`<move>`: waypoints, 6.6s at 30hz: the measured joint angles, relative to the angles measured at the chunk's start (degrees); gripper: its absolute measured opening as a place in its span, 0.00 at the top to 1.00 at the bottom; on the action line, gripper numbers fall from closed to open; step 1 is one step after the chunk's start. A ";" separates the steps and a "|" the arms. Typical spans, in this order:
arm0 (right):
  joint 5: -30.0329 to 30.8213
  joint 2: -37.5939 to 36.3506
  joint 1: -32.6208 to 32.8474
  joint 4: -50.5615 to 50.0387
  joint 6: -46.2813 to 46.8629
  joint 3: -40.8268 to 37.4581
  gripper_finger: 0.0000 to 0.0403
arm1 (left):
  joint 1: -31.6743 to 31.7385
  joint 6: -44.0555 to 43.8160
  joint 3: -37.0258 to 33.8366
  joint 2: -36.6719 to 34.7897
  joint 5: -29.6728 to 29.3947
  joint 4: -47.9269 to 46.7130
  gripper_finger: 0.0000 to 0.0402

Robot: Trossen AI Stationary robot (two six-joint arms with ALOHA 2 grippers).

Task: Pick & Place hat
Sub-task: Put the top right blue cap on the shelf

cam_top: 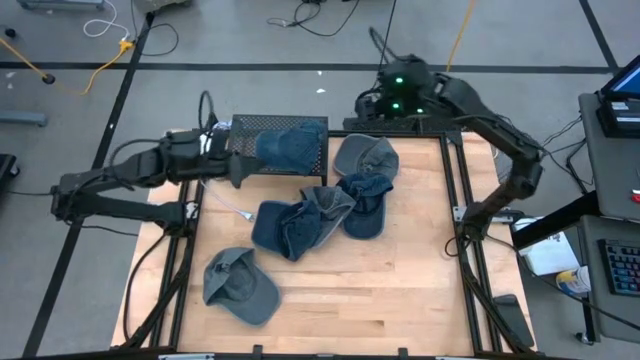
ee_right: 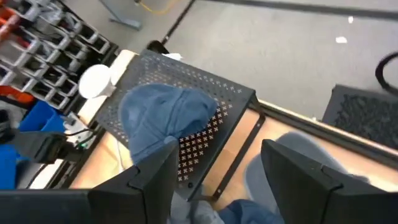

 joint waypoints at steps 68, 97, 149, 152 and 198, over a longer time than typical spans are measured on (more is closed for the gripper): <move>-4.66 -14.47 0.04 -6.04 -23.38 0.00 0.44 | 9.12 29.78 67.23 58.98 -9.22 -41.51 0.51; 1.50 -17.96 0.00 -8.20 -22.38 -0.04 0.44 | -0.07 29.98 67.21 59.09 -30.03 -47.90 0.21; 1.28 -18.95 0.02 -1.53 -24.13 -0.02 0.44 | 2.39 19.36 67.04 67.70 -32.88 -63.14 0.97; 1.28 -18.95 0.02 -1.54 -24.13 -0.02 0.44 | 2.47 19.16 67.04 67.70 -33.08 -65.37 0.98; 1.45 -18.95 0.02 -1.56 -25.68 0.00 0.44 | 4.99 28.90 61.38 60.54 -33.76 -67.58 0.99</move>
